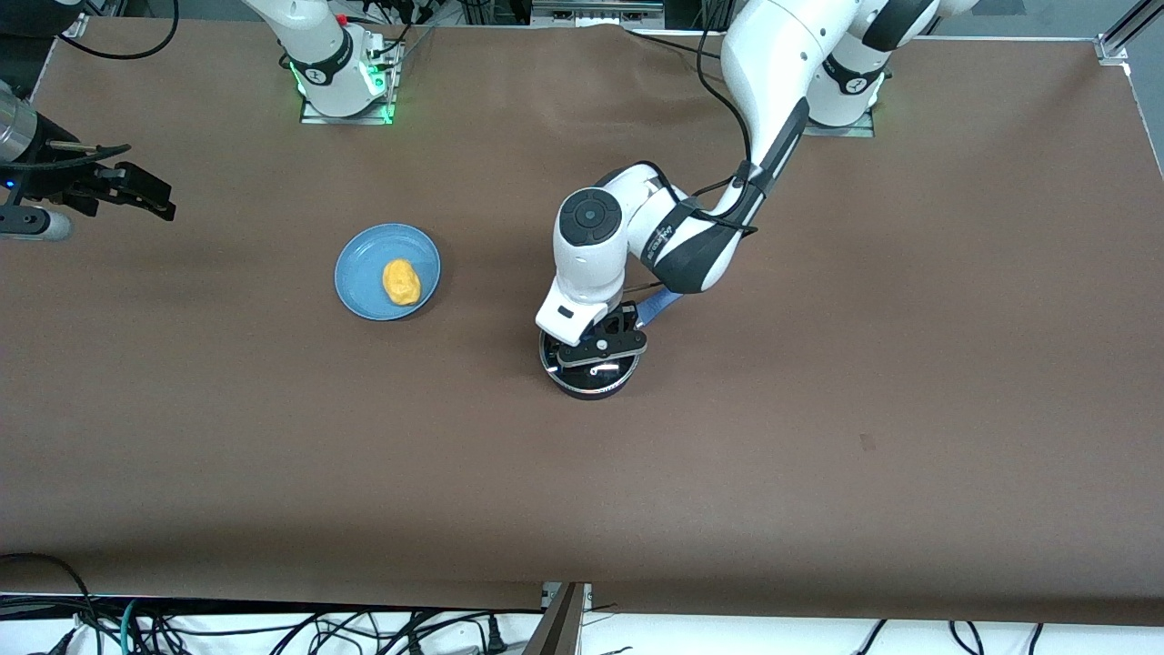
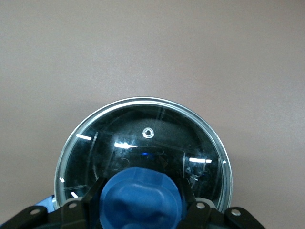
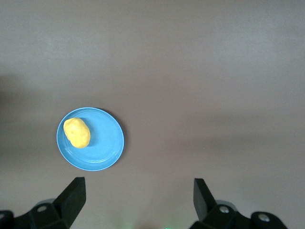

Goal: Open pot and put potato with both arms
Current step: 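Close the left gripper on the blue lid knob, then lift the lid with the left gripper while the right gripper reaches the potato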

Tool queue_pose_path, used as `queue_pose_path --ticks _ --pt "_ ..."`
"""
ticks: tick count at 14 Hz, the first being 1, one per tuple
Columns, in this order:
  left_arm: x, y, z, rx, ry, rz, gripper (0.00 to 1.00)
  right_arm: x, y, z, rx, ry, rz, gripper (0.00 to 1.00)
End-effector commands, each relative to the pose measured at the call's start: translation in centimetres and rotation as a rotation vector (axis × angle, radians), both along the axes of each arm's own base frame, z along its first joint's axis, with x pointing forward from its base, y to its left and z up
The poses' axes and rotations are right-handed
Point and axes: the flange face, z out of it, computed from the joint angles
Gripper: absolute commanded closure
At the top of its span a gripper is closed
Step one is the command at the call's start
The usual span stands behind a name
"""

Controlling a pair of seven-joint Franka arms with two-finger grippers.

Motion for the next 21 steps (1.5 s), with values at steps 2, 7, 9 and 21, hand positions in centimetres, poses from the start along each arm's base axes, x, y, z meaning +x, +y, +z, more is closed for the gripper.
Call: queue_pose_path --ticks 2,7,9,21 --pt "0.1 0.9 3.0 0.03 0.004 -0.03 0.59 -0.3 0.1 0.5 0.016 0.005 -0.013 0.0" --pt "3.8 9.0 10.4 -0.006 0.05 -0.082 0.59 -0.2 0.4 0.1 0.014 0.022 0.008 0.0" --pt "6.2 17.5 11.7 -0.018 0.075 -0.177 0.59 -0.3 3.2 -1.5 0.015 0.097 0.045 0.0" --pt "6.9 52.0 -1.7 -0.008 0.005 -0.489 0.6 -1.9 19.8 -24.2 0.016 0.071 0.366 0.0"
